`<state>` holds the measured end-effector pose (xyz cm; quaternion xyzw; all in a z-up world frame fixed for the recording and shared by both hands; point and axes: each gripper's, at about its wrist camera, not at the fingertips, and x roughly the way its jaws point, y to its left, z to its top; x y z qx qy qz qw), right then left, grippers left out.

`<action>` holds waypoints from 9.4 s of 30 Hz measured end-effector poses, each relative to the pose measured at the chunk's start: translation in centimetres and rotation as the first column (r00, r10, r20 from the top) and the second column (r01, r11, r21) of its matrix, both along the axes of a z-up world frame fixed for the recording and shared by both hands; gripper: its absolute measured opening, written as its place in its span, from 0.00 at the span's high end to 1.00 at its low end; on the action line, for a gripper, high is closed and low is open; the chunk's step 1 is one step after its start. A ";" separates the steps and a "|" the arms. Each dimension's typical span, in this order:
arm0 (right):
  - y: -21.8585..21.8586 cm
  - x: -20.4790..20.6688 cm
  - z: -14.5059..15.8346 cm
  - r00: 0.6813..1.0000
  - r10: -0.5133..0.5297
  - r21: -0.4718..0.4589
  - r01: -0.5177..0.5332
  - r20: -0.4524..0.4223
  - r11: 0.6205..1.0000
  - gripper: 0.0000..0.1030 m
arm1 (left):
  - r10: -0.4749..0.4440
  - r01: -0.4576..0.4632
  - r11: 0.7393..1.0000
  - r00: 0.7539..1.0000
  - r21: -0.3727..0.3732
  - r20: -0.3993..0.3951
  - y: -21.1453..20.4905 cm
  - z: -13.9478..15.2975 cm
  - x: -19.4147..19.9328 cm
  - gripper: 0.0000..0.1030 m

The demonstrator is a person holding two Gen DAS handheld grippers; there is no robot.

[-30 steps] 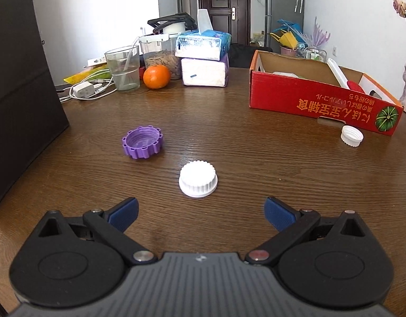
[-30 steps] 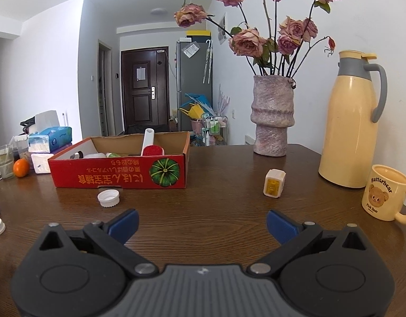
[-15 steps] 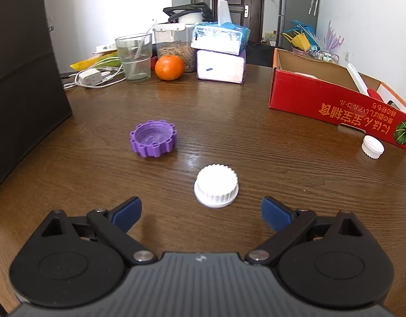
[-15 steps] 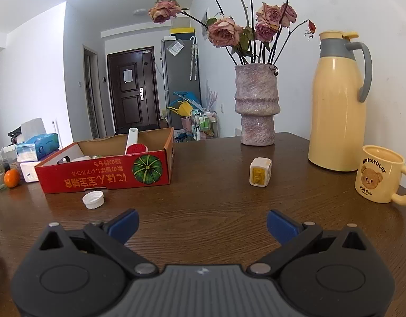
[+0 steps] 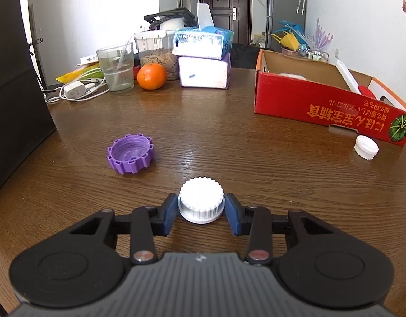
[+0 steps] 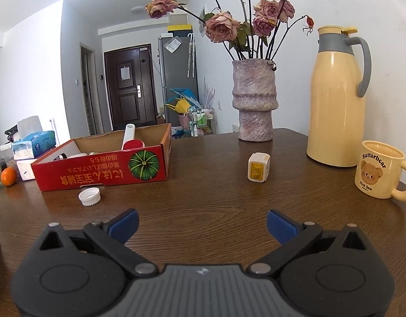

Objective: Organize rigid objects
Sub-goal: 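Grasp the white ridged bottle cap on the table with the left tool, then grasp the small cream box with the right tool while left holds the white cap, then carry the white cap and cream box over the red cardboard box, then lower the white cap and cream box into the box, open both tools, then withdraw both tools from the box back over the table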

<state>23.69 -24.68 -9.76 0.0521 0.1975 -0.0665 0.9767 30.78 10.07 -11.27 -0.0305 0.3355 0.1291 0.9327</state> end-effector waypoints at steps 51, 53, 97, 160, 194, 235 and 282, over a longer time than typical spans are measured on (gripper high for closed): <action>-12.4 22.5 -2.3 0.939 -0.300 -0.050 0.295 -0.168 0.954 0.11 | 0.129 -0.129 0.992 0.990 0.002 0.054 0.9 1.4 2.0 0.61; -13.0 23.5 -2.7 0.929 -0.309 -0.030 0.309 -0.206 0.951 0.19 | 0.125 -0.126 0.992 0.991 0.004 0.050 0.9 1.3 2.0 0.61; -4.6 8.6 1.2 0.991 -0.089 0.013 0.088 0.101 0.996 0.67 | 0.107 -0.106 0.994 0.985 -0.014 0.137 0.5 2.8 0.0 0.61; 12.0 8.4 4.4 0.944 0.225 0.023 -0.238 0.242 0.971 0.67 | 0.015 0.021 0.992 0.957 -0.120 0.290 -4.0 9.2 4.6 0.61; 12.1 22.6 4.2 0.935 0.247 0.027 -0.262 0.255 0.965 0.67 | -0.069 0.093 0.992 0.962 -0.082 0.263 -8.3 7.9 18.9 0.61; 10.8 30.3 2.7 0.985 0.145 -0.009 -0.145 0.096 0.989 0.14 | -0.121 0.119 0.993 0.977 0.025 0.173 -9.7 5.0 26.1 0.14; 9.6 18.7 3.6 0.976 0.113 0.011 -0.117 0.183 0.993 0.00 | 0.033 -0.036 0.999 0.975 0.013 0.222 -4.2 7.0 13.4 0.00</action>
